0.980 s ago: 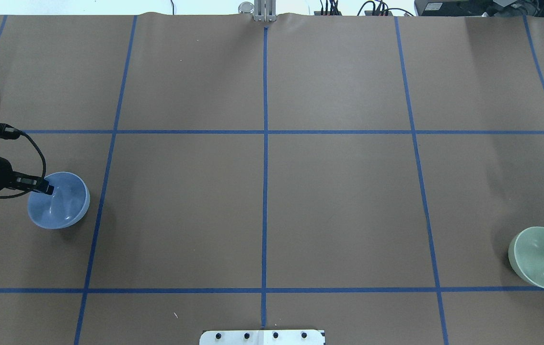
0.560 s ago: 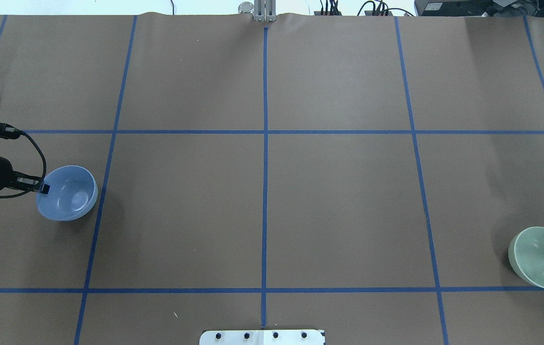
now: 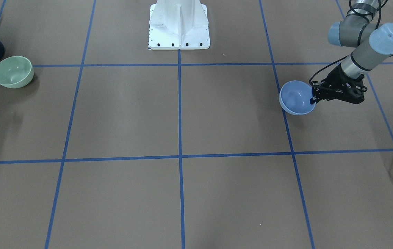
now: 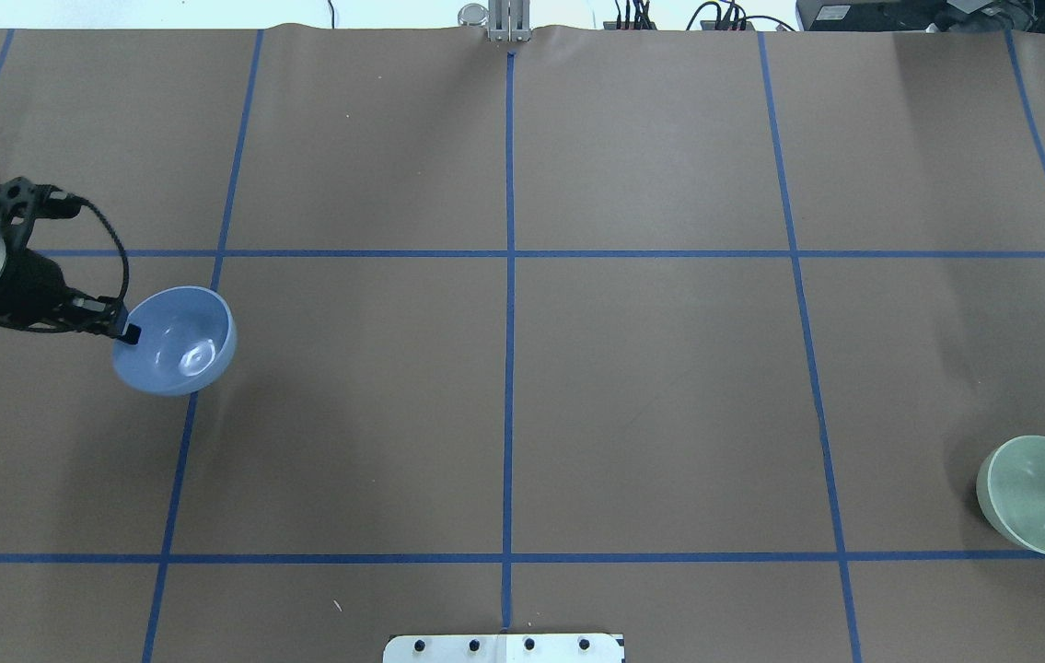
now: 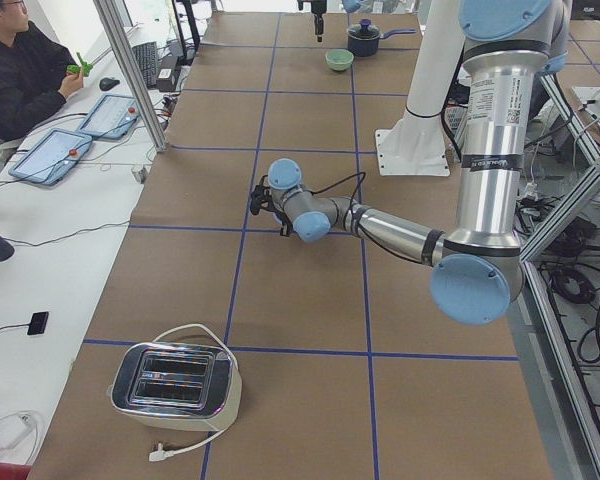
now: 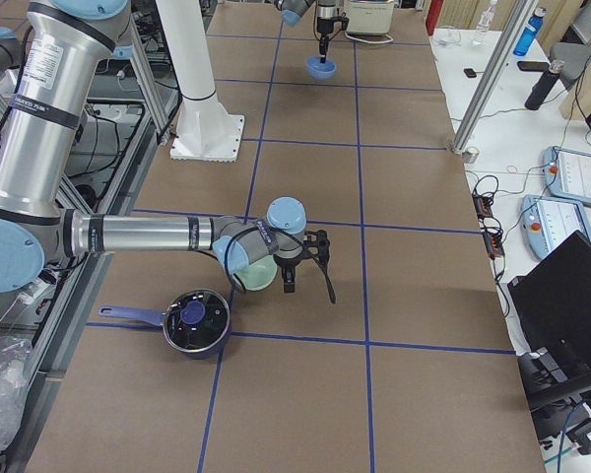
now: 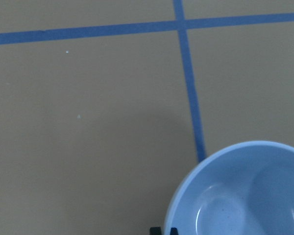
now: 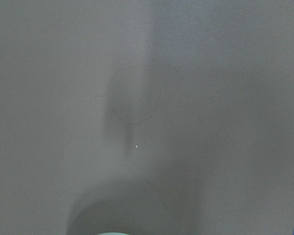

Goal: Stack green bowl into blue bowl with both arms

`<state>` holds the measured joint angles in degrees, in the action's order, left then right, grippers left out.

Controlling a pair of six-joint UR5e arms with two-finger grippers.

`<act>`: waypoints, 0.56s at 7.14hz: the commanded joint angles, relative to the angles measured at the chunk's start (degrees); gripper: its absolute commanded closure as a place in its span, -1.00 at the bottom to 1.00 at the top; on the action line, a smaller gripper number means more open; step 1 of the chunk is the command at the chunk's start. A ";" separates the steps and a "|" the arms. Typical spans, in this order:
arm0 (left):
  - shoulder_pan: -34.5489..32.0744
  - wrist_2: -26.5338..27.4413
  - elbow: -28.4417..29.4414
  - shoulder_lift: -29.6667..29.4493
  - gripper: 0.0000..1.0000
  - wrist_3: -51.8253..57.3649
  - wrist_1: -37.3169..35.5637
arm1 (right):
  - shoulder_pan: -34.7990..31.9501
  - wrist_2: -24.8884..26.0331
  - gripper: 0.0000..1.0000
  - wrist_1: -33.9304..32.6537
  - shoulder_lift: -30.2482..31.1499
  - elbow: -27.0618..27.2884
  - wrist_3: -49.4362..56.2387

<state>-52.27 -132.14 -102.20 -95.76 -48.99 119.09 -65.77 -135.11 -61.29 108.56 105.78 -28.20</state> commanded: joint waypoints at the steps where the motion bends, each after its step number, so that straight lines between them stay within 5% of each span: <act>1: -0.12 -0.13 -1.86 -16.13 1.00 -4.68 -19.25 | 1.69 0.02 -0.98 0.21 -0.02 -0.04 -2.64; 4: 5.04 5.55 1.28 -26.89 1.00 -14.26 -23.38 | 3.27 0.63 -0.98 0.38 1.82 -0.22 -2.56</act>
<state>-49.96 -129.48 -103.09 -118.17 -59.32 96.75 -63.23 -134.86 -61.01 109.33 105.65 -30.88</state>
